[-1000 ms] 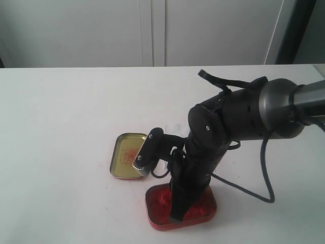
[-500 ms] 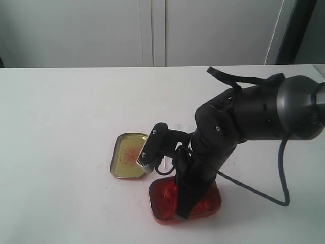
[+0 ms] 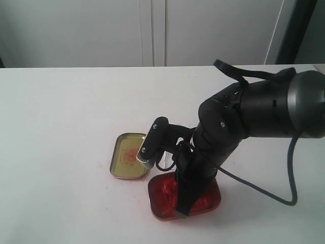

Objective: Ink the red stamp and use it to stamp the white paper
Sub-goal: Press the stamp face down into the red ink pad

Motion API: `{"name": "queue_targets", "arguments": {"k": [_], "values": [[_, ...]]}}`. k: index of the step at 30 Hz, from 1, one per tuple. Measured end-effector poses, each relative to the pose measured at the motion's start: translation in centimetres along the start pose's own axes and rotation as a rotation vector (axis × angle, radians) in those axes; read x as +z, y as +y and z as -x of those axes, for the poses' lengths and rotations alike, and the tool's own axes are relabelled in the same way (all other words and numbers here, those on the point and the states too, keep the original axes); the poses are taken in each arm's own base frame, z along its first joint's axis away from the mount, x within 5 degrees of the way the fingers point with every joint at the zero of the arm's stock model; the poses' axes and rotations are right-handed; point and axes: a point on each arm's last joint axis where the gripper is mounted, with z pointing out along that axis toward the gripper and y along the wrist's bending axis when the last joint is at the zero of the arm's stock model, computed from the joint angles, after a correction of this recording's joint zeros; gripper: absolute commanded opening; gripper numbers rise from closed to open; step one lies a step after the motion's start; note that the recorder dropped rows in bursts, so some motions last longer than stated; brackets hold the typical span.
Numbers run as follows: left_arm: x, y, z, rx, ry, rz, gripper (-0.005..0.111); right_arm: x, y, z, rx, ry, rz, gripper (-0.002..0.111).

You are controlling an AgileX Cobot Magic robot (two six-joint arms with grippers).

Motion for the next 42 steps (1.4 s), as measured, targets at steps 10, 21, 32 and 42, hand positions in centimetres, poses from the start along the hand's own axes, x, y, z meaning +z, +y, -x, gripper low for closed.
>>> {"name": "queue_targets", "arguments": {"k": [10,21,32,42], "values": [[0.0,0.0,0.0,0.0,0.0,0.0,0.0,0.0,0.02,-0.03,0.0,0.004,0.002,0.0],[0.0,0.0,0.0,0.0,0.0,0.0,0.0,0.0,0.03,-0.06,0.0,0.007,0.004,0.0],[0.0,0.0,0.0,0.0,0.0,0.0,0.0,0.0,0.04,-0.08,0.002,0.009,0.005,0.0],[0.0,0.0,0.0,0.0,0.0,0.0,0.0,0.41,0.16,-0.07,0.02,0.013,0.02,0.0]]}}
